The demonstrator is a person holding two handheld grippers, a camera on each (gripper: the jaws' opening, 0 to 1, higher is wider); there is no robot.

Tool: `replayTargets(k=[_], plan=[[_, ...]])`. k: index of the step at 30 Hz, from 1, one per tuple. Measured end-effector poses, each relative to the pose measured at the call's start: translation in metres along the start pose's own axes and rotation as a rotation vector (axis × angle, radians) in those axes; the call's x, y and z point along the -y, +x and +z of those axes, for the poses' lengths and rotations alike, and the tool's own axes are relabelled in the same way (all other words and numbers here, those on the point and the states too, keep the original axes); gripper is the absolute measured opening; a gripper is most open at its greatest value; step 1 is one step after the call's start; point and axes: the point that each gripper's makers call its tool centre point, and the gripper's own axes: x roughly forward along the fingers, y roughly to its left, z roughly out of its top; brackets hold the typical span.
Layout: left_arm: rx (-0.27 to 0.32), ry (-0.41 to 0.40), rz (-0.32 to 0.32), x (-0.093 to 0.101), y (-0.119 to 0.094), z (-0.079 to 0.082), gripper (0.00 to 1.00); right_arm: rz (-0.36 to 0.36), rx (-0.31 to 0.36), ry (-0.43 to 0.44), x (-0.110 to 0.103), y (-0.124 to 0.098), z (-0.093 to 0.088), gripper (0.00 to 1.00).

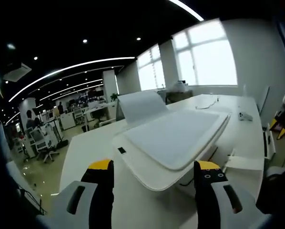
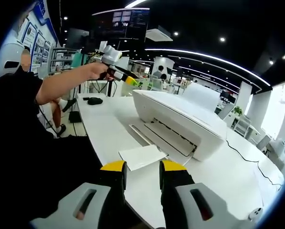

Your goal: Remove the paper from the printer output slot and place it on top of the printer

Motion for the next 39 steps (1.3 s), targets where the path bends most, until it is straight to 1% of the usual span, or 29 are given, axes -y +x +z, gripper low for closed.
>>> replayTargets(k=[6,11,16,21,29,36,39], plan=[[0.003,0.001,-0.011,0.009,-0.008,-0.002,0.72,0.0,-0.001,0.003,0.0,0.0,-0.001,0.23],[0.008,0.002,-0.009,0.009,-0.015,-0.003,0.72,0.001,0.001,-0.001,0.0,0.0,0.001,0.23],[-0.016,-0.006,-0.004,0.01,-0.024,-0.015,0.72,0.003,0.003,0.0,-0.002,0.001,0.001,0.23],[-0.011,-0.007,0.009,0.01,-0.033,-0.023,0.71,0.006,0.002,0.008,-0.001,0.004,-0.002,0.23],[-0.025,-0.01,0.014,0.013,-0.042,-0.032,0.72,0.006,0.011,0.007,-0.001,0.006,0.001,0.23],[-0.029,-0.016,0.013,0.016,-0.054,-0.04,0.72,0.008,0.017,0.019,-0.001,0.006,0.0,0.24],[-0.023,-0.02,0.019,0.015,-0.062,-0.042,0.73,0.005,0.018,0.018,-0.001,0.005,0.001,0.24]])
